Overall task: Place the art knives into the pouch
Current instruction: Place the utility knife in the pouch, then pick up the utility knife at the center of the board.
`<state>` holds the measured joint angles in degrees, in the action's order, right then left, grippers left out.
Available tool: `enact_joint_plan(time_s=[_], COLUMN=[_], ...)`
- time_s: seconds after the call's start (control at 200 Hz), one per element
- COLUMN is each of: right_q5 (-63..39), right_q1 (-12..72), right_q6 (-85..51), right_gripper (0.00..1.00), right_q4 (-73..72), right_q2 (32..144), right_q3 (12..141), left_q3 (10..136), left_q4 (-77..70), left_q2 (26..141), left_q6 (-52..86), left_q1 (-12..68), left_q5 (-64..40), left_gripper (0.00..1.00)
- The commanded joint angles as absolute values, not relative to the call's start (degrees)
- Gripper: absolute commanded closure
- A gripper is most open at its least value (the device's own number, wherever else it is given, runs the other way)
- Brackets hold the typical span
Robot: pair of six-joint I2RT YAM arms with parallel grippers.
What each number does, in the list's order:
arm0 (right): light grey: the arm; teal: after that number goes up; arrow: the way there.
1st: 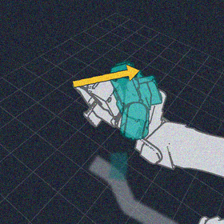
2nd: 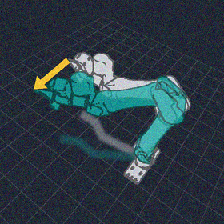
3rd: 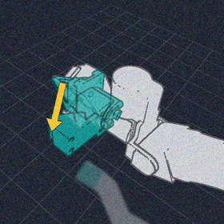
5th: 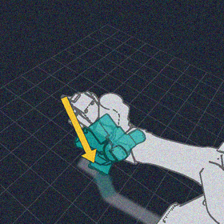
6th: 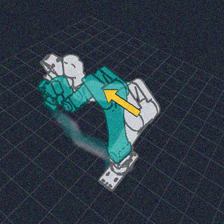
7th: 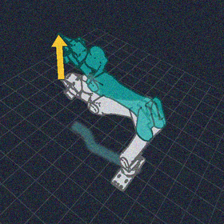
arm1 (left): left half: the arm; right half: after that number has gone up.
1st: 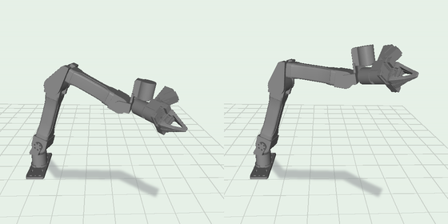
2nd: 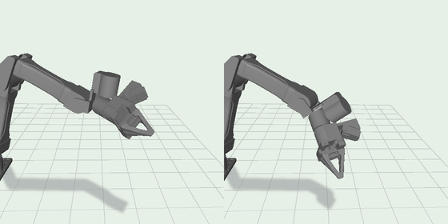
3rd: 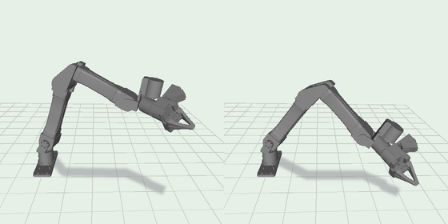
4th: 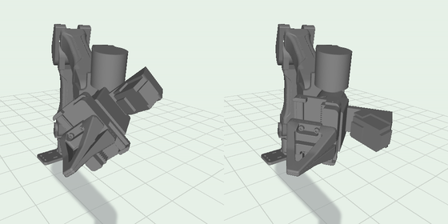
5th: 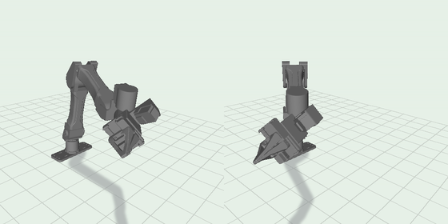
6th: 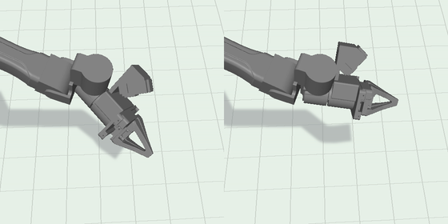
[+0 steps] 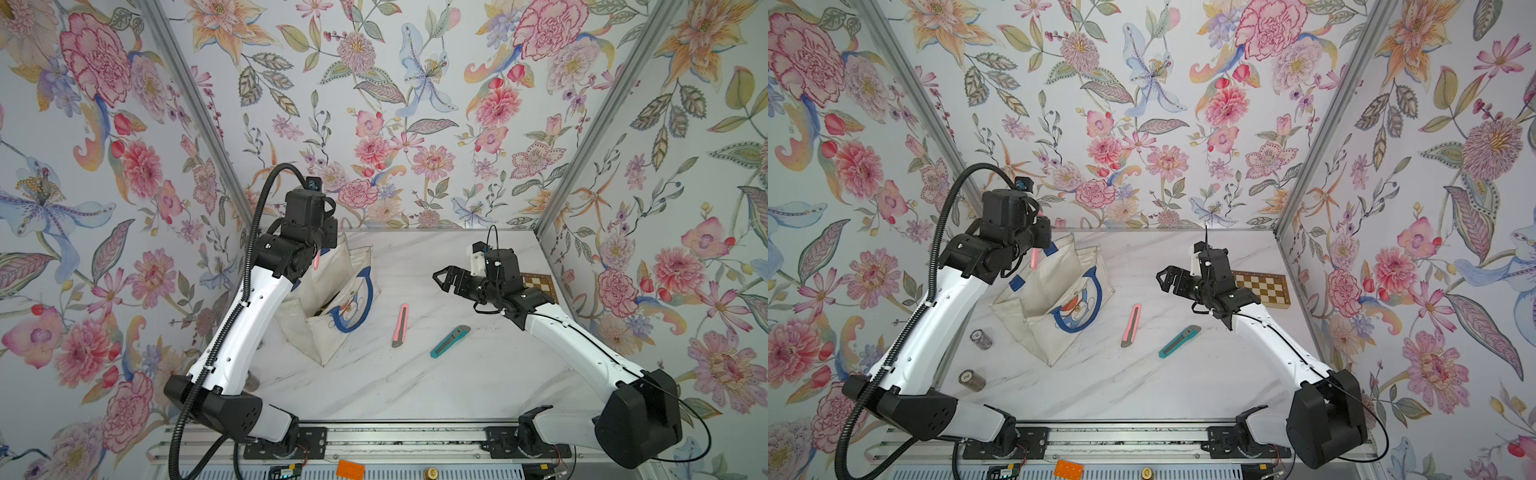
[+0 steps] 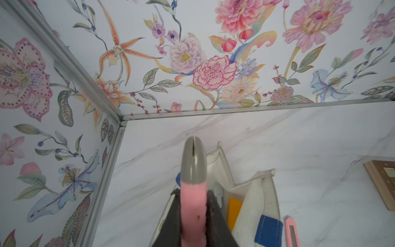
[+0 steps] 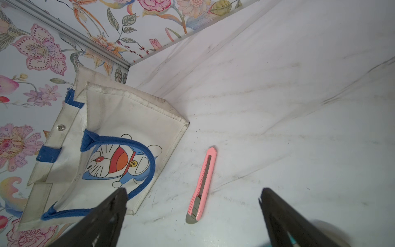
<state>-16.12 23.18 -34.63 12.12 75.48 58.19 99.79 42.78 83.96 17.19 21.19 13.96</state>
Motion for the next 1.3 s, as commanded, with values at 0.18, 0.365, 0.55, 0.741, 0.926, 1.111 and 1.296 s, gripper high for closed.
enact_joint_plan(time_s=[0.18, 0.365, 0.55, 0.741, 0.926, 1.111, 1.296], right_q5=[-16.05, -15.03, -9.83, -8.26, -7.17, -6.54, -6.69], right_q1=[23.74, 23.98, 23.85, 21.82, 20.30, 19.95, 19.90], right_q6=[-35.12, -35.68, -36.27, -37.87, -40.04, -41.89, -43.45], right_gripper=[0.01, 0.01, 0.01, 0.01, 0.01, 0.01, 0.12], right_q4=[11.79, 12.14, 16.35, 20.30, 21.65, 23.07, 21.15], right_q2=[75.38, 74.49, 73.36, 72.17, 67.92, 66.93, 68.07], right_q3=[60.04, 58.86, 58.80, 56.07, 49.74, 45.20, 40.26], left_q3=[85.47, 82.03, 83.05, 85.76, 85.98, 80.60, 76.79], left_q4=[37.25, 35.63, 34.89, 34.43, 31.13, 22.91, 19.06], left_q2=[83.79, 84.67, 82.09, 77.82, 77.66, 79.87, 83.53], left_q6=[18.66, 18.59, 18.06, 19.49, 21.31, 23.02, 23.44], left_q1=[19.60, 19.57, 20.05, 24.41, 32.96, 39.44, 41.65], left_q5=[10.85, 9.03, 5.97, 4.13, -0.15, -4.94, -4.89], left_gripper=[0.97, 0.82, 0.14, 0.00, 0.01, 0.01, 0.03])
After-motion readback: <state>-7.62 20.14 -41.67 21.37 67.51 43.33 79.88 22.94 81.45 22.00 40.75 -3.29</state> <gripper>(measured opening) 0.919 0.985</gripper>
